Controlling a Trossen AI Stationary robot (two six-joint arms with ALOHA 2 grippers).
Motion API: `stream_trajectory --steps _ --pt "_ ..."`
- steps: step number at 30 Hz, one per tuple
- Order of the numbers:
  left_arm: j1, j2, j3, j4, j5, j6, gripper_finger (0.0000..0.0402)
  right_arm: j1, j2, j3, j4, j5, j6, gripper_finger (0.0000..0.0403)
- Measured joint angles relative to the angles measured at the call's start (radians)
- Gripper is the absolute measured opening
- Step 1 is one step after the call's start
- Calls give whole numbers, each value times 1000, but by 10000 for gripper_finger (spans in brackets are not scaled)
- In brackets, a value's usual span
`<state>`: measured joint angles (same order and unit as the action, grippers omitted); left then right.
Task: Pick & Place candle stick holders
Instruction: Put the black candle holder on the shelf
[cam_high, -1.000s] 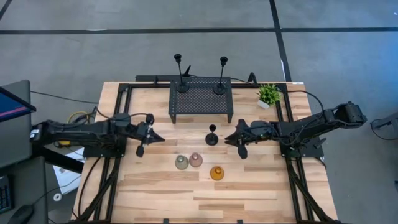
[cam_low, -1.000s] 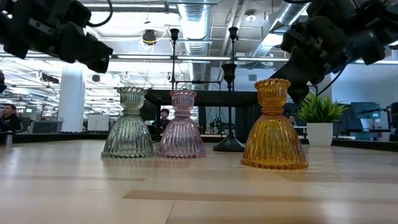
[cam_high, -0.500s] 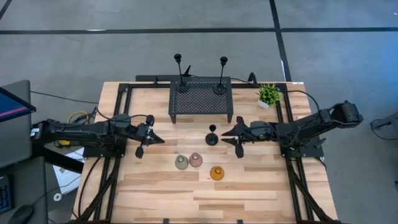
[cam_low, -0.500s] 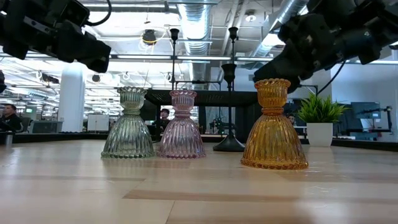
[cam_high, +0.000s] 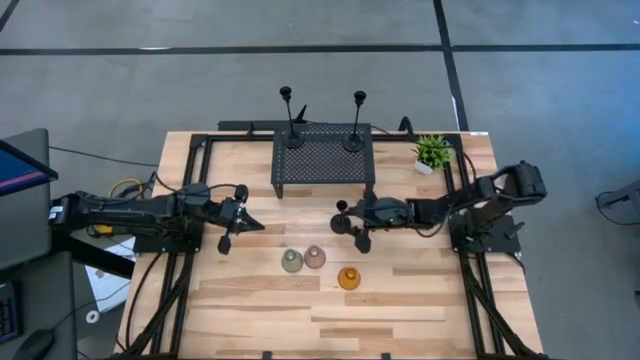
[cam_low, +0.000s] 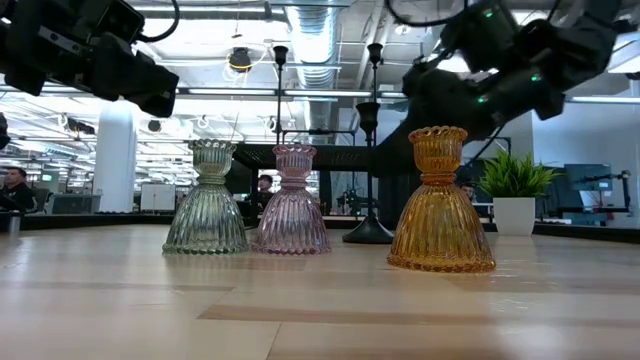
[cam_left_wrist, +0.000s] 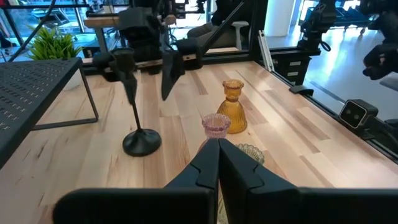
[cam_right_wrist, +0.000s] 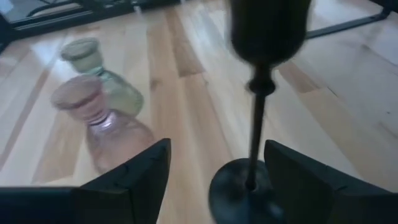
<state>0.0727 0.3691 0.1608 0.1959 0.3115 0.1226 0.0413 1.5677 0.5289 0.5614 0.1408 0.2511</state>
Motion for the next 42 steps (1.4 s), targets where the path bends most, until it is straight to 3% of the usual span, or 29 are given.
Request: stream_trajectory --steps 10,24,34,42 --pt "0 0 0 0 0 0 6 -36 74 61 0 1 12 200" --pt "0 0 0 0 0 0 5 -13 -5 63 -103 44 11 13" --pt "0 0 0 0 0 0 8 0 -13 133 -142 42 46 7" --pt "0 0 0 0 0 0 8 0 -13 416 -501 43 27 3"
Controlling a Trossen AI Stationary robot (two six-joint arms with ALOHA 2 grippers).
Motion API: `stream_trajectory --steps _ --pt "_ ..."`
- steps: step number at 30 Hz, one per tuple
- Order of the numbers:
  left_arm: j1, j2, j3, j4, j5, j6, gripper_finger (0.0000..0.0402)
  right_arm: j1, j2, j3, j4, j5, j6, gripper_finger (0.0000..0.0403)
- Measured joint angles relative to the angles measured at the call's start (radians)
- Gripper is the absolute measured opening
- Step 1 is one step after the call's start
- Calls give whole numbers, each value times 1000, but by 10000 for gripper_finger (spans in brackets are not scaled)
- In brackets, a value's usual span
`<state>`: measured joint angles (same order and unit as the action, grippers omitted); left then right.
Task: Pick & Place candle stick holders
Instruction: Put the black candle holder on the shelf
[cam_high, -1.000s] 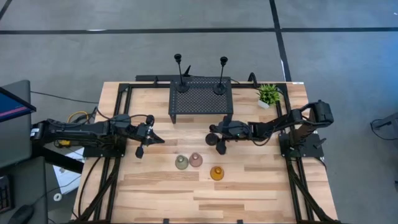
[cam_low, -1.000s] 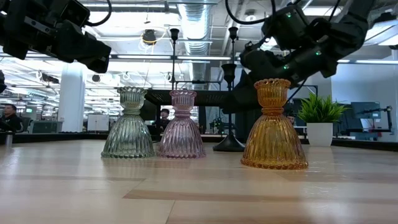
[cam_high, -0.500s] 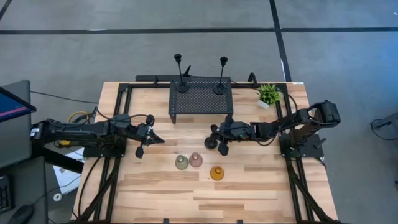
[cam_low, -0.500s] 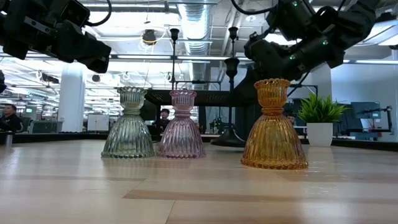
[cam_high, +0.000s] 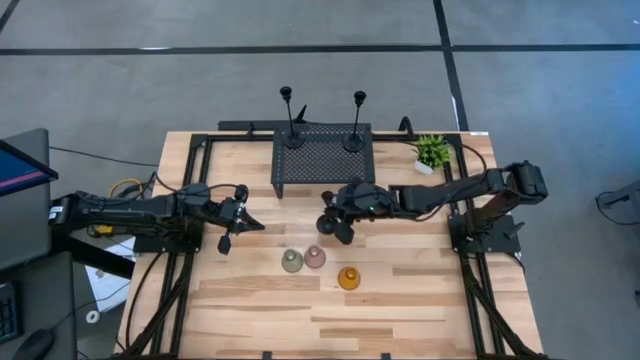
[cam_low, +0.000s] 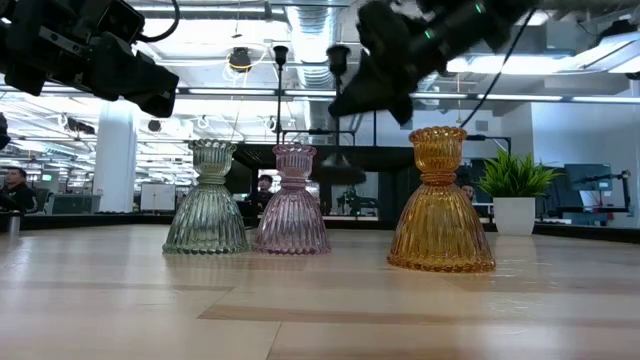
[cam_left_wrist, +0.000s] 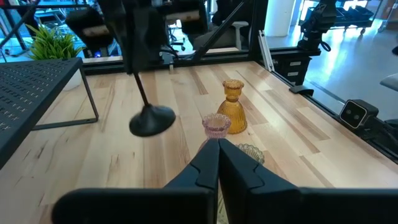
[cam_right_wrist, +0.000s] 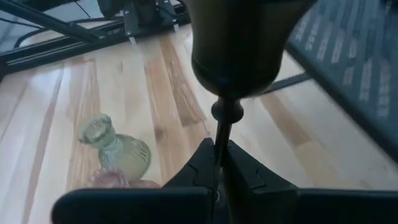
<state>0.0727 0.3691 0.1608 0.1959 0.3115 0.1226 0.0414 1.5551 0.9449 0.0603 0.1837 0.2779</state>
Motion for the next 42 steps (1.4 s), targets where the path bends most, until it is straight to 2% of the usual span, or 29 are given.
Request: stream_trajectory --steps 5,10,22,32,42 --pt "0 0 0 0 0 0 7 -13 0 153 -133 1 -59 2" --pt "0 0 0 0 0 0 6 -63 0 235 -153 34 -125 1" --pt "0 0 0 0 0 0 6 -233 5 244 -152 48 -130 0" --pt "0 0 0 0 0 0 5 -294 5 244 -130 26 -128 0" --pt "0 0 0 0 0 0 5 -308 5 244 -130 23 -128 0"
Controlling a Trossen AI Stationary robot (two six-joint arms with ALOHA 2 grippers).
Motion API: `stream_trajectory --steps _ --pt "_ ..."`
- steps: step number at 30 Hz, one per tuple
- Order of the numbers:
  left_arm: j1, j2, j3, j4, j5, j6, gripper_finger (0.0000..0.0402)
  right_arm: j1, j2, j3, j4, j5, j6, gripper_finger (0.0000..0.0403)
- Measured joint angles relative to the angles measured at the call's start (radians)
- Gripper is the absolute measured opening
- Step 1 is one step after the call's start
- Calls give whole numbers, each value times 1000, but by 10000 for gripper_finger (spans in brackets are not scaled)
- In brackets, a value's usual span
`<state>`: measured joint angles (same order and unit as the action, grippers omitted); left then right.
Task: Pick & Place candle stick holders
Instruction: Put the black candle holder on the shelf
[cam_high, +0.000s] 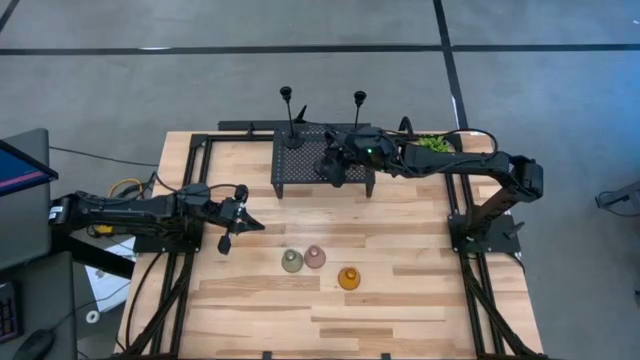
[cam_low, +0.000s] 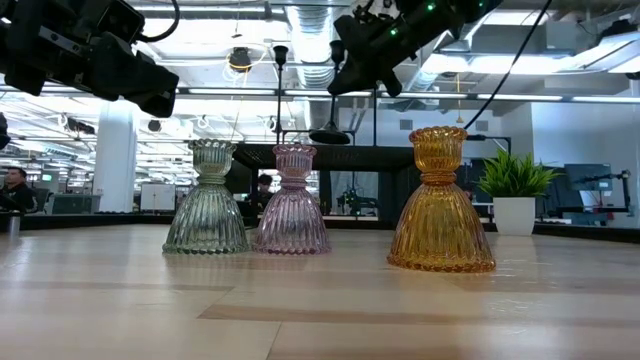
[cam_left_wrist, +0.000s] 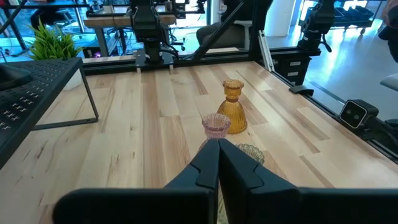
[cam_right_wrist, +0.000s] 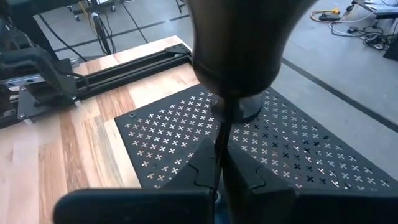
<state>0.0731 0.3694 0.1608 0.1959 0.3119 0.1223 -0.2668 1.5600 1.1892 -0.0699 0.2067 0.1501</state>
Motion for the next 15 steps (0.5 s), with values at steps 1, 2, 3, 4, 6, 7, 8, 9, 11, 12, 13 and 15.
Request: stream_trajectory --steps 1,2,3,4,6,7,8,9,11,12,13,15 --pt "0 0 0 0 0 0 5 0 0 0 1 -3 -1 0" --pt "0 0 0 0 0 0 5 0 0 0 5 -5 -3 0" --pt "0 0 0 0 0 0 6 -2 0 0 14 -7 -7 0" --pt "0 0 0 0 0 0 7 -3 0 0 25 -11 -18 0" --pt "0 0 0 0 0 0 8 -9 0 0 53 -25 -26 0" --pt "0 0 0 0 0 0 8 -14 0 0 66 -35 -26 0" --pt "0 0 0 0 0 0 7 -18 0 0 75 -44 -27 0" --pt "0 0 0 0 0 0 6 -23 0 0 81 -46 -26 0" --pt "0 0 0 0 0 0 5 -35 0 0 79 -47 -21 0" --pt "0 0 0 0 0 0 5 -41 0 0 73 -50 -16 0" --pt "0 0 0 0 0 0 5 -45 0 0 64 -52 -10 0" --pt "0 0 0 0 0 0 7 -50 0 0 42 -52 -3 0"
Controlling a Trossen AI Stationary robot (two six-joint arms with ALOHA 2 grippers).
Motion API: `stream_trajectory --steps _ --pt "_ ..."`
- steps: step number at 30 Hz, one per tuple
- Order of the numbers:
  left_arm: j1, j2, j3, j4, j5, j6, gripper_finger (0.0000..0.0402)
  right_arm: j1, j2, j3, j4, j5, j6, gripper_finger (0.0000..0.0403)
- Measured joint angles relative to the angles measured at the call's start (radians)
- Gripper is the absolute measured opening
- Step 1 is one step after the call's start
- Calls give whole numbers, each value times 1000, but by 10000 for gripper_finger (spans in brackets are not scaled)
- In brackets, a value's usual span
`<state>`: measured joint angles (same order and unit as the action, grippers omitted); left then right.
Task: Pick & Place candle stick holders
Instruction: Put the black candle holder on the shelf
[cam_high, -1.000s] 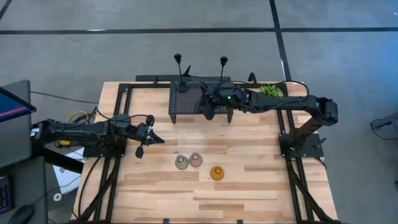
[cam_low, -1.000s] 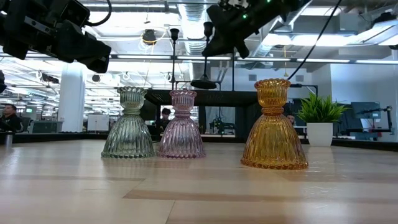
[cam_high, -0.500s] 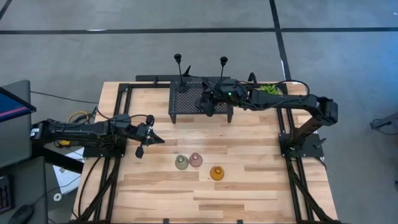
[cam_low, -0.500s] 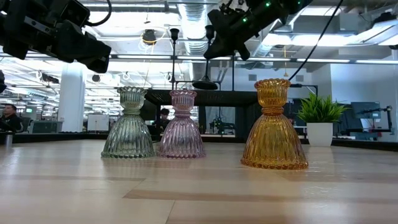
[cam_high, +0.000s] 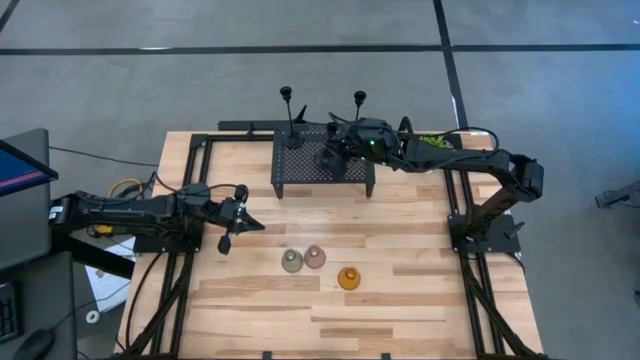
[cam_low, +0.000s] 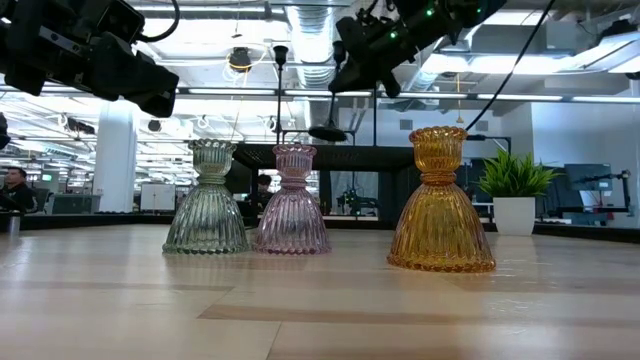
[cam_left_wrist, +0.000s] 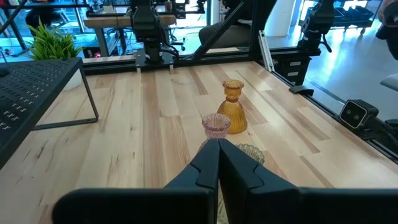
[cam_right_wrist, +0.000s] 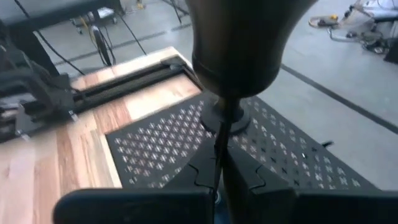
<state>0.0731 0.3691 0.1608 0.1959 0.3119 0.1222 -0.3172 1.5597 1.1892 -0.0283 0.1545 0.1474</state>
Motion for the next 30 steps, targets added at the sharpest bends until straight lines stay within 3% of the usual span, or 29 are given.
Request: stream_trajectory --steps 30 --pt "0 0 0 0 0 0 8 9 0 0 -87 -91 31 12"
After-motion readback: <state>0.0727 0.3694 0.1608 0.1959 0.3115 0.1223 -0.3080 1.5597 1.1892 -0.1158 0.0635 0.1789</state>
